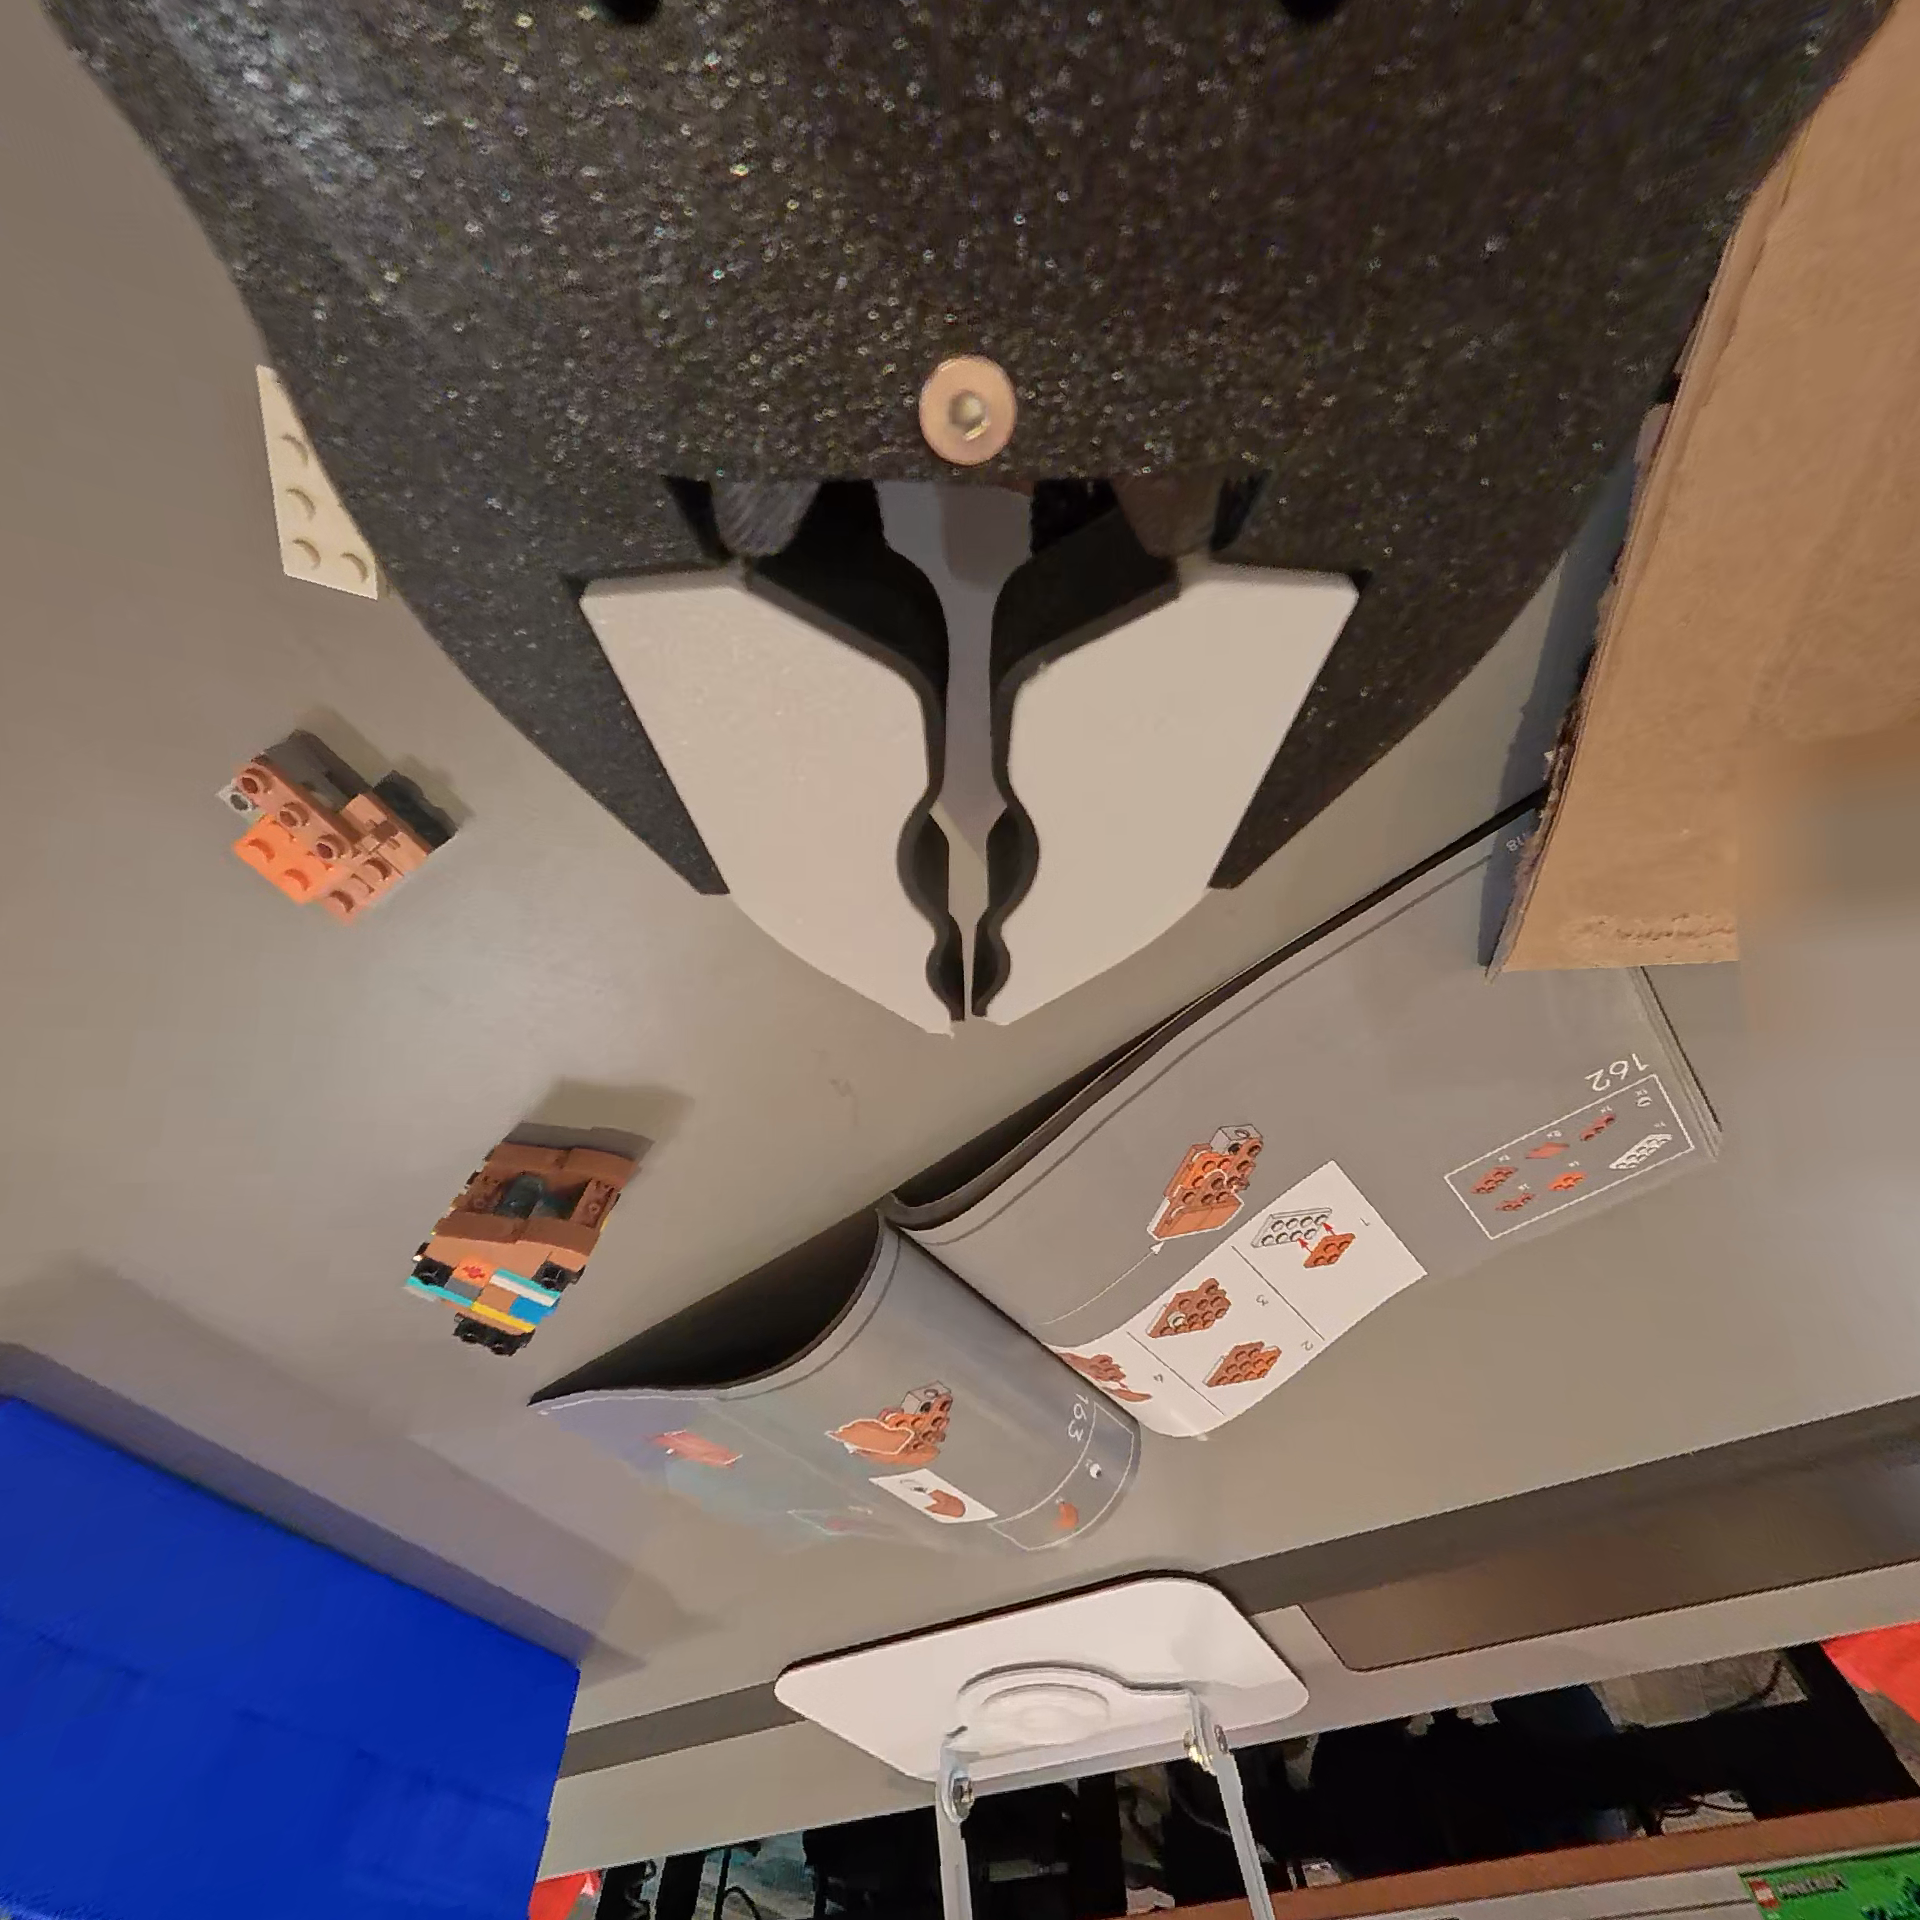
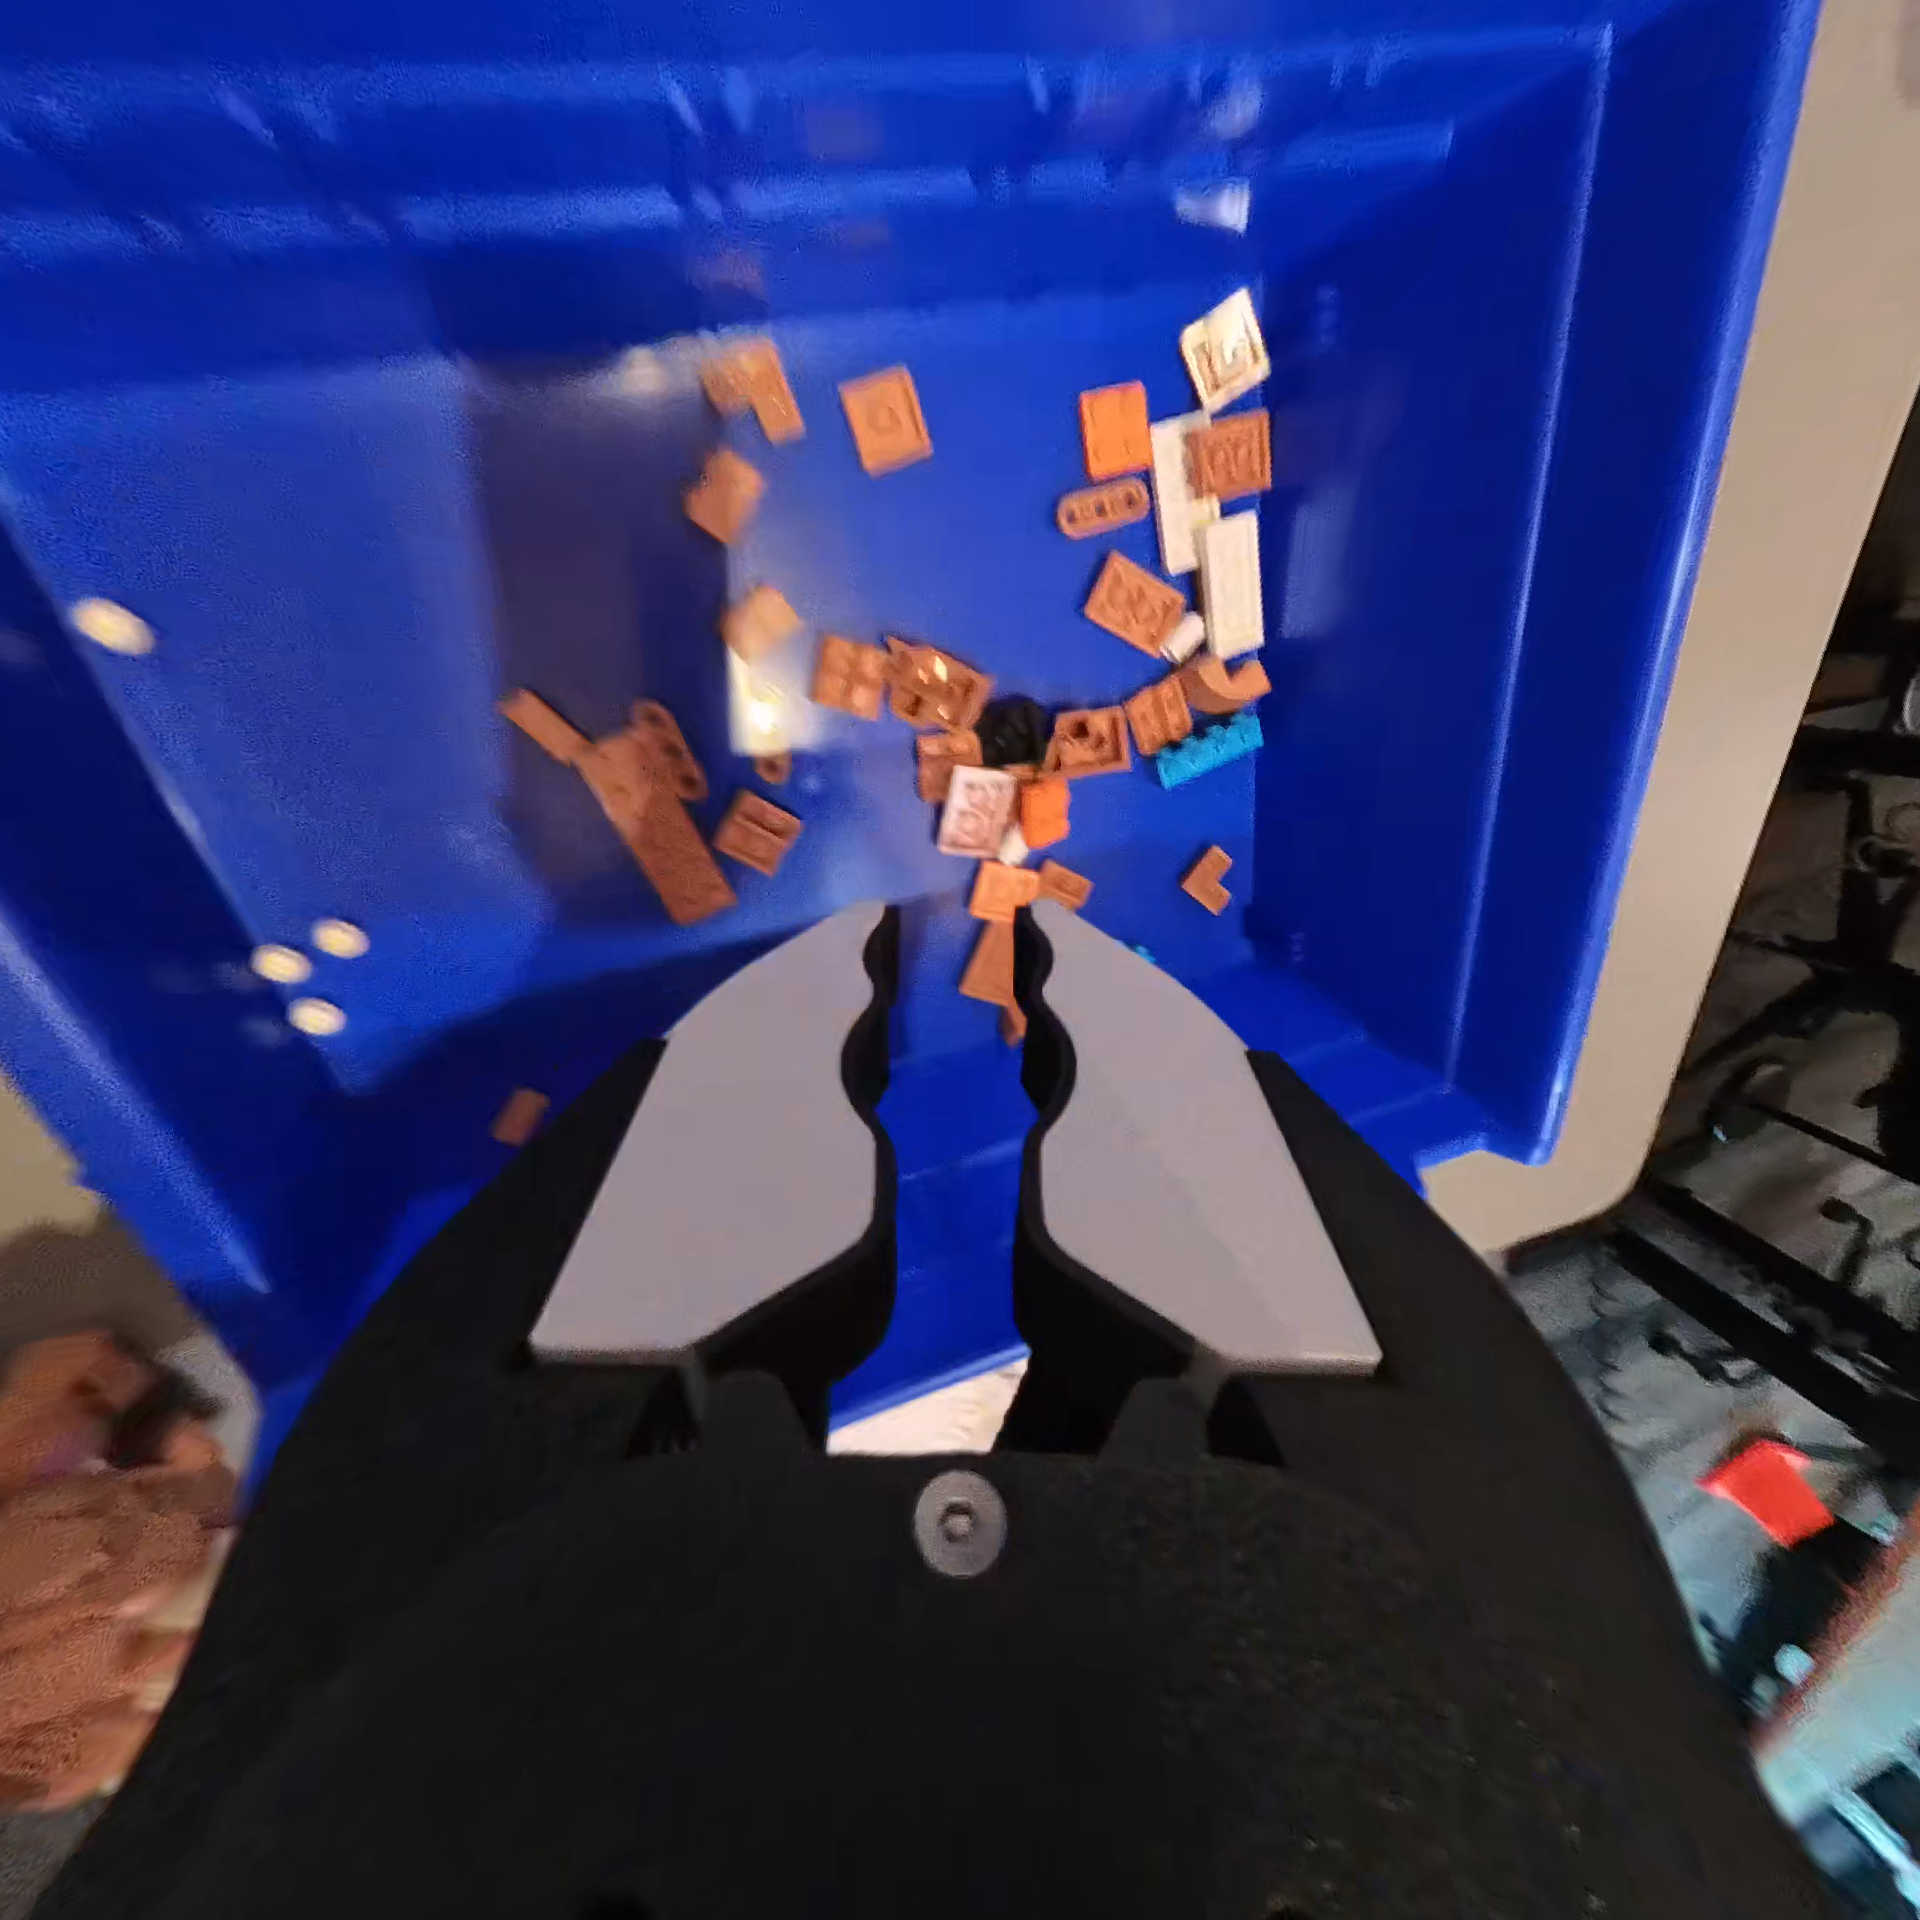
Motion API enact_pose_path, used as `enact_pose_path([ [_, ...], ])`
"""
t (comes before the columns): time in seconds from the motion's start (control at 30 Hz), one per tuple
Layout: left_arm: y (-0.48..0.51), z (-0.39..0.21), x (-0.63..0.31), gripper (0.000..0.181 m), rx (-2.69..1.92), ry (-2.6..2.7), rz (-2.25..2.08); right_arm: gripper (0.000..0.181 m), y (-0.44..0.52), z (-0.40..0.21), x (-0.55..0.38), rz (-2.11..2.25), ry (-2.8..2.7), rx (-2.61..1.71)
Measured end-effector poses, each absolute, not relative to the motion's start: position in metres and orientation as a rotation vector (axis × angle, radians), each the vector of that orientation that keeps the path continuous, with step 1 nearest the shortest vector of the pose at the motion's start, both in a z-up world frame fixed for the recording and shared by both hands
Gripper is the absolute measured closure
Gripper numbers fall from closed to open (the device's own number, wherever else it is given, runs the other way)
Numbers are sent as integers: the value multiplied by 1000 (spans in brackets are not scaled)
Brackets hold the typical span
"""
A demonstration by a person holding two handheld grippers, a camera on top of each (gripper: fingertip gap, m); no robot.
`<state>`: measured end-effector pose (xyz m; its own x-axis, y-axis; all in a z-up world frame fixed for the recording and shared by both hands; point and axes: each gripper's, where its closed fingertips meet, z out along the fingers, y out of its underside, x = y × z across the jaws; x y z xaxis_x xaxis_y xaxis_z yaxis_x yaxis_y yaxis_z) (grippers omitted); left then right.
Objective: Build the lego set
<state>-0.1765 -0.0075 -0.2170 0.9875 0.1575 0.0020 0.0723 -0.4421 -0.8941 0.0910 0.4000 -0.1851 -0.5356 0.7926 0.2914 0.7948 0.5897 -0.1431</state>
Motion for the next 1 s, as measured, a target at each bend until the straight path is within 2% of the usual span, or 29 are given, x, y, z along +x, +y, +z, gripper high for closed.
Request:
enact_pose_path([
  [0.3, -5, -224, -176, 180, -2082, -141, 167, 157, 442, -243, 95, -333, -2723, -1376],
  [0.53, -5, -224, -175, 180, -2081, -136, 154, 157, 435, -246, 75, -208, -2737, -1340],
  [1.0, -5, -222, -174, 180, -2067, -130, 145, 158, 443, -261, 73, -307, -2867, -1461],
])
